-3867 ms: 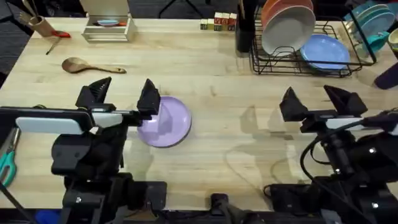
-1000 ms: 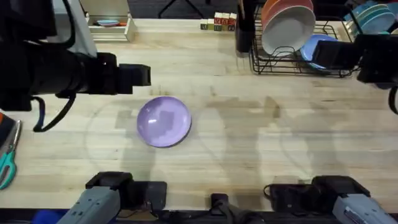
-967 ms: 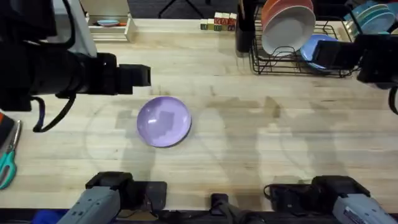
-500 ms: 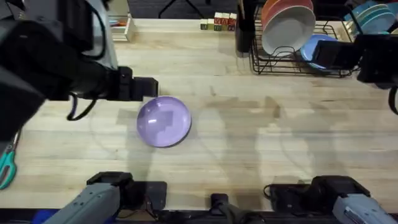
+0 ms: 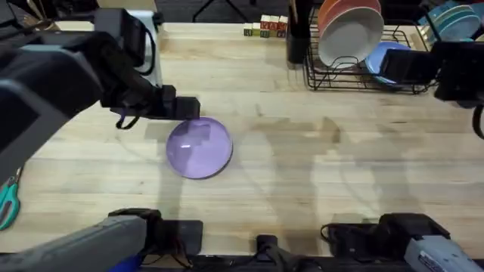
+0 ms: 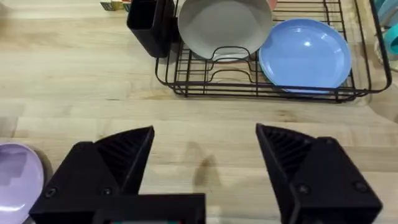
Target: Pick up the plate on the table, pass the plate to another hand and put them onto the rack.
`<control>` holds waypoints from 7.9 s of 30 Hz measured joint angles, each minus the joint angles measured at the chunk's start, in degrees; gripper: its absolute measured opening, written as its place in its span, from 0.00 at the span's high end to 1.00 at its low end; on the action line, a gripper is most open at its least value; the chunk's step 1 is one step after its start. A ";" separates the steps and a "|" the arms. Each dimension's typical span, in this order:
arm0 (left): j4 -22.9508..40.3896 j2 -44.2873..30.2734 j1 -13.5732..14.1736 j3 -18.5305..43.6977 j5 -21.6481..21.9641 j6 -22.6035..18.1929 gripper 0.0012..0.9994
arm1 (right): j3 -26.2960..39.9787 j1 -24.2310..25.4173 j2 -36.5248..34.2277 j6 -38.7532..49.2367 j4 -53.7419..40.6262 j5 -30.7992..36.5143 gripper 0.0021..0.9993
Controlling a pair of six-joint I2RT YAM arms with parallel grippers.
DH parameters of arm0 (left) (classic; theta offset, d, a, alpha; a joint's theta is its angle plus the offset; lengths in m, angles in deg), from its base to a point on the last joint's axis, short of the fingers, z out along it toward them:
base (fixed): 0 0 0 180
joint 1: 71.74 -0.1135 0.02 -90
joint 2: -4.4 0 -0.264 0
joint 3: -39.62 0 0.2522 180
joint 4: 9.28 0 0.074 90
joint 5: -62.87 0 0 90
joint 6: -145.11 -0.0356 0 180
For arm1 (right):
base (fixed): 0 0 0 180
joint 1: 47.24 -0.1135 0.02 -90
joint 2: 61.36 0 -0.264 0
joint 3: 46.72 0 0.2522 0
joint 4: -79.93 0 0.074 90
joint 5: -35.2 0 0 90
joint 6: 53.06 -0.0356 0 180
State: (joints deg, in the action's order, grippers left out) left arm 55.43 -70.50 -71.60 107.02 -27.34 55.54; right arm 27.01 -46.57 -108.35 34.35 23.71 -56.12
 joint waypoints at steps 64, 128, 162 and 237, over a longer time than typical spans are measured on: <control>3.75 -18.09 0.00 20.29 -23.30 0.90 0.96 | 0.00 0.00 0.01 0.00 0.02 0.00 0.00; 9.55 -18.09 0.00 30.87 -39.67 1.15 0.96 | 0.02 -18.41 -22.81 -29.16 14.83 -21.81 0.00; 10.16 -18.09 0.00 30.87 -39.67 1.14 0.96 | 0.02 -21.66 -31.59 -29.18 19.80 -21.81 0.80; 9.06 -18.09 -0.94 30.87 -40.70 1.70 0.00 | 18.14 0.81 -28.34 14.45 14.58 -11.89 0.97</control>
State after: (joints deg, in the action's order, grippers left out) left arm 64.49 -88.59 -72.54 137.89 -68.03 57.25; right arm 45.15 -45.76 -136.69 48.80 38.29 -68.01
